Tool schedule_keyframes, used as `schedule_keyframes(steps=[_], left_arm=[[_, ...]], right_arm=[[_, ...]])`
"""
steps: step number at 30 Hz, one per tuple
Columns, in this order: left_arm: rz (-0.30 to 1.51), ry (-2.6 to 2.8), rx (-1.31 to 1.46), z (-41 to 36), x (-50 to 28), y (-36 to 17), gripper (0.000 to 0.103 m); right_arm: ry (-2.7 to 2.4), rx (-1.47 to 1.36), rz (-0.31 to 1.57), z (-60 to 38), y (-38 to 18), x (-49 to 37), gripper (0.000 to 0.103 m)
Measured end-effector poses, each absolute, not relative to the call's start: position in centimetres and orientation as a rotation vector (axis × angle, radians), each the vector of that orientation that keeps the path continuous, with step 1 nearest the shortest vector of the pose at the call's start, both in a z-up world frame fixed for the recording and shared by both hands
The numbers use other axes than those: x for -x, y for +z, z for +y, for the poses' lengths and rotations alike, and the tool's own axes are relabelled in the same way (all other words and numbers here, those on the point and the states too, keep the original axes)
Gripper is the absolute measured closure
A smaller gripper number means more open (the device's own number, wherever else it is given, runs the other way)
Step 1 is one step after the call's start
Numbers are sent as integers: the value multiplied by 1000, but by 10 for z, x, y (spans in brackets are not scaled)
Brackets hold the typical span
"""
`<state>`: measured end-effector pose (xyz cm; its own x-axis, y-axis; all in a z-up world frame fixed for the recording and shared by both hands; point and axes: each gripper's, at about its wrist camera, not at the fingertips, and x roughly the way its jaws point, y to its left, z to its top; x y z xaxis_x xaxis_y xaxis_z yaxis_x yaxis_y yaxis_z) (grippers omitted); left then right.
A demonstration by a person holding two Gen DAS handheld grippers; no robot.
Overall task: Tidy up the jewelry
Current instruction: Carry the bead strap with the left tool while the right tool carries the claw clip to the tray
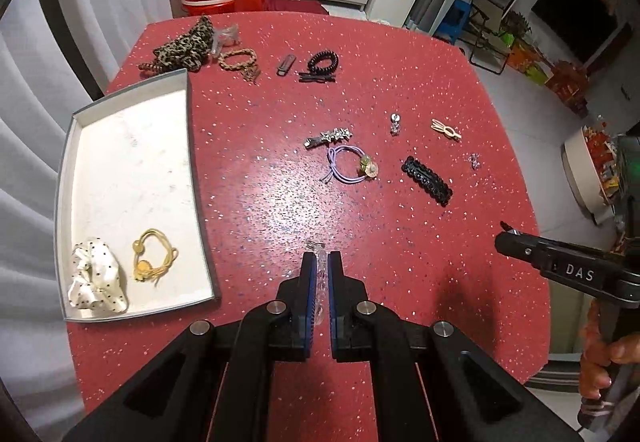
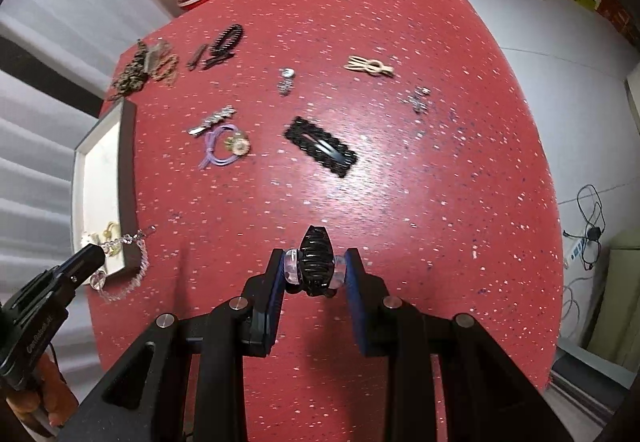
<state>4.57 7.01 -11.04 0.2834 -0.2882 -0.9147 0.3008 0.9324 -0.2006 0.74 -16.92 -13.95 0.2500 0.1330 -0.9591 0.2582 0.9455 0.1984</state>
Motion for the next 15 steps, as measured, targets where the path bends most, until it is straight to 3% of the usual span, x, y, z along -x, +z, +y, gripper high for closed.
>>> schedule_keyframes(steps=[15], left_arm=[[1176, -305, 44, 135, -52, -86, 96]], right_arm=[[46, -280, 1285, -95, -111, -48, 71]])
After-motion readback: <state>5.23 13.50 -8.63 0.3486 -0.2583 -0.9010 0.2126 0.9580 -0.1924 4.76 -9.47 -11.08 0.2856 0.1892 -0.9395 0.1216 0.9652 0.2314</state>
